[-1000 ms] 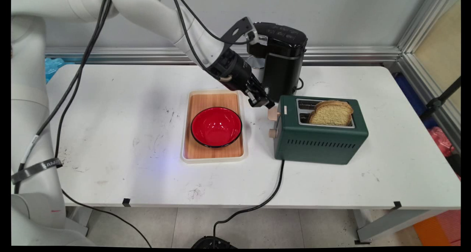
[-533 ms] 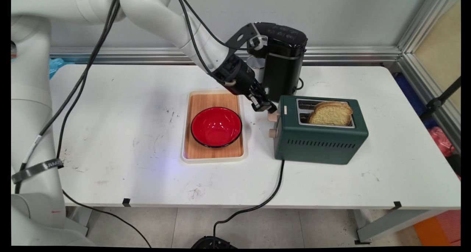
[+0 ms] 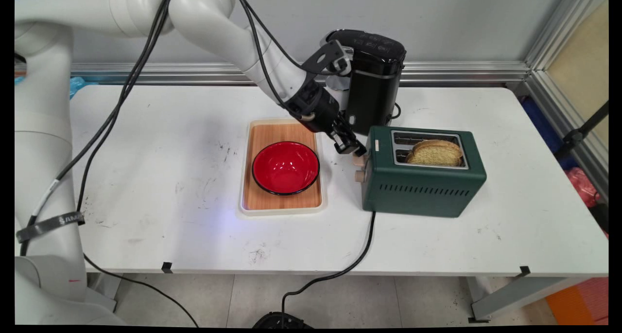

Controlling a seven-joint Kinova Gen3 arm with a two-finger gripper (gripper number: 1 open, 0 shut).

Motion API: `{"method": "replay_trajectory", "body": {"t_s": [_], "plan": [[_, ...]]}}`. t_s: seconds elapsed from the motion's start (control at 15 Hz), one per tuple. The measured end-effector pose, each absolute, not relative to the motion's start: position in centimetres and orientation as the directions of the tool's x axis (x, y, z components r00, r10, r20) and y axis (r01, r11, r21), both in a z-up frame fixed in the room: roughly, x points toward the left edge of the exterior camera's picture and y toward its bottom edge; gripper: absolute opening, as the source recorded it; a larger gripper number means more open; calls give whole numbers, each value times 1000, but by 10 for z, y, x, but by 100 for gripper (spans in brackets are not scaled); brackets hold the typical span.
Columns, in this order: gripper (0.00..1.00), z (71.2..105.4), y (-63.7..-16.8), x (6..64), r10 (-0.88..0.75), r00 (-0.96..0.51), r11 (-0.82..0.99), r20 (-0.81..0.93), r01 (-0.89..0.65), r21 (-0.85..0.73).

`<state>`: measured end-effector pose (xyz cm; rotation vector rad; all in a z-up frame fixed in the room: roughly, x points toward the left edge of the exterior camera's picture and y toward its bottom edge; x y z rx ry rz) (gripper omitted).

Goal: Press the toaster switch

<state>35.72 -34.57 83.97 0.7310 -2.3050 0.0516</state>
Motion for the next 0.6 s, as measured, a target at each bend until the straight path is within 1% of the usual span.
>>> {"method": "replay_trajectory", "body": {"t_s": [0.6], "plan": [[0,819,-339,363,-501,-609,838,615,-517,172]]}}
